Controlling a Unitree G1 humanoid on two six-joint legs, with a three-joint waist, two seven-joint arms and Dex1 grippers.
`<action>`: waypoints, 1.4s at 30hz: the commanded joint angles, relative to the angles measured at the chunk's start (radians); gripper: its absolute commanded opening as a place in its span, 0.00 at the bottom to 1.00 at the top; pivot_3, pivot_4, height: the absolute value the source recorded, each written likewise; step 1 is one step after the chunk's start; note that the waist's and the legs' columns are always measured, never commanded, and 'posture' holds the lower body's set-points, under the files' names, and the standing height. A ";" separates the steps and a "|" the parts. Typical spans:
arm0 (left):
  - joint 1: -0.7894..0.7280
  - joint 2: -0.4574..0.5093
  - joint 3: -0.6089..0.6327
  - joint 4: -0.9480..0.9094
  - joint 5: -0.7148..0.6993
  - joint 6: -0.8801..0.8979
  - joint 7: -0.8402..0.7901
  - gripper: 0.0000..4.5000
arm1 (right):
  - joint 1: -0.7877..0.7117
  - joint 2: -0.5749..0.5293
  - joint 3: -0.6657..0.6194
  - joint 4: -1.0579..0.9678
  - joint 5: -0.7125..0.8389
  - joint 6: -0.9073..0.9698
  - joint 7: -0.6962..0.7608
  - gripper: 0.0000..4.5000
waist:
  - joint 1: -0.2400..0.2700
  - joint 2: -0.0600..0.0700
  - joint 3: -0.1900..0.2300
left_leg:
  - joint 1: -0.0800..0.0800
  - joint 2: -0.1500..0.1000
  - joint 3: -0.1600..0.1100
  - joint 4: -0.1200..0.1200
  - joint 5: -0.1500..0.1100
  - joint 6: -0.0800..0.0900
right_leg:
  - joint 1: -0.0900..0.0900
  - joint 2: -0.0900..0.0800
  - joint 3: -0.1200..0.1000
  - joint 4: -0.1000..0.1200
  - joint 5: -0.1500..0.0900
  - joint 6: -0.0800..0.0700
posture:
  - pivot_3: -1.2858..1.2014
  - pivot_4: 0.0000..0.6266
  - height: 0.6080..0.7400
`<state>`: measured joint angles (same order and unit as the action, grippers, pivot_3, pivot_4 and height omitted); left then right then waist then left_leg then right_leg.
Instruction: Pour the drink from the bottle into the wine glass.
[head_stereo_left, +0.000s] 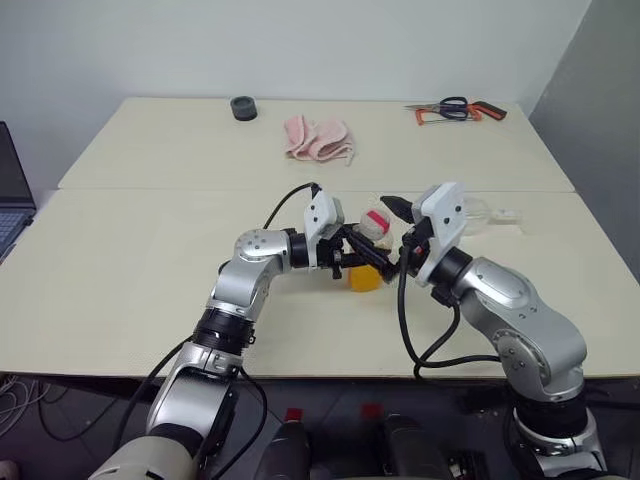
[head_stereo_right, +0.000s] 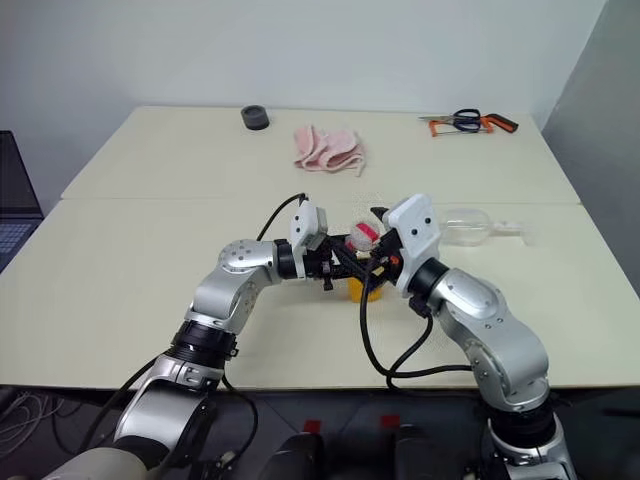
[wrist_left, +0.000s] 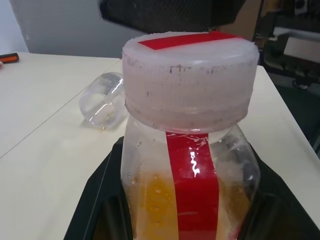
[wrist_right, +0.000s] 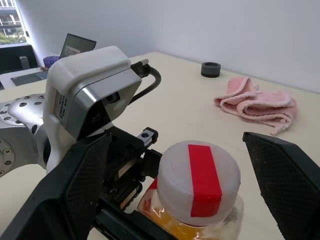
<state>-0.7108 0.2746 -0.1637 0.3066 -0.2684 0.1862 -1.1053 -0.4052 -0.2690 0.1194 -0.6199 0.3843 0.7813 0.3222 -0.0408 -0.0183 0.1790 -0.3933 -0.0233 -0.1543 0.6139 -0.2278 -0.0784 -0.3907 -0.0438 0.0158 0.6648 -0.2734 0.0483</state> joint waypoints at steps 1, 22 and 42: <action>-0.027 -0.003 0.006 -0.016 -0.006 -0.029 -0.009 0.43 | -0.002 0.015 -0.008 -0.011 0.004 -0.015 -0.014 0.96 | -0.001 0.000 0.000 | 0.000 0.000 0.000 0.000 0.000 0.000 | 0.000 0.000 0.000 0.000 0.000 0.000 | 0.52 0.24 1.00; 0.001 0.022 0.017 -0.055 -0.018 -0.028 -0.022 0.42 | -0.104 -0.125 0.061 0.140 0.078 -0.098 0.357 0.41 | -0.005 0.000 0.000 | 0.000 0.000 0.000 0.000 0.000 0.000 | 0.000 0.000 0.000 0.000 0.000 0.000 | 0.52 0.24 1.00; -0.008 0.023 0.040 -0.019 0.001 -0.063 0.035 0.42 | -0.131 -0.154 -0.175 0.124 0.216 -0.042 0.383 0.87 | -0.006 0.000 0.000 | -0.001 0.000 -0.001 0.000 0.000 0.000 | 0.000 0.000 0.000 0.000 0.000 0.000 | 0.52 0.24 1.00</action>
<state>-0.6879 0.3025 -0.1584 0.2983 -0.2632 0.1443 -1.0955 -0.5436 -0.4326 0.0039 -0.4001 0.5637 0.7282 0.7751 -0.0466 -0.0183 0.1791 -0.3945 -0.0232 -0.1558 0.6137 -0.2278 -0.0784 -0.3911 -0.0442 0.0149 0.6643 -0.2733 0.0483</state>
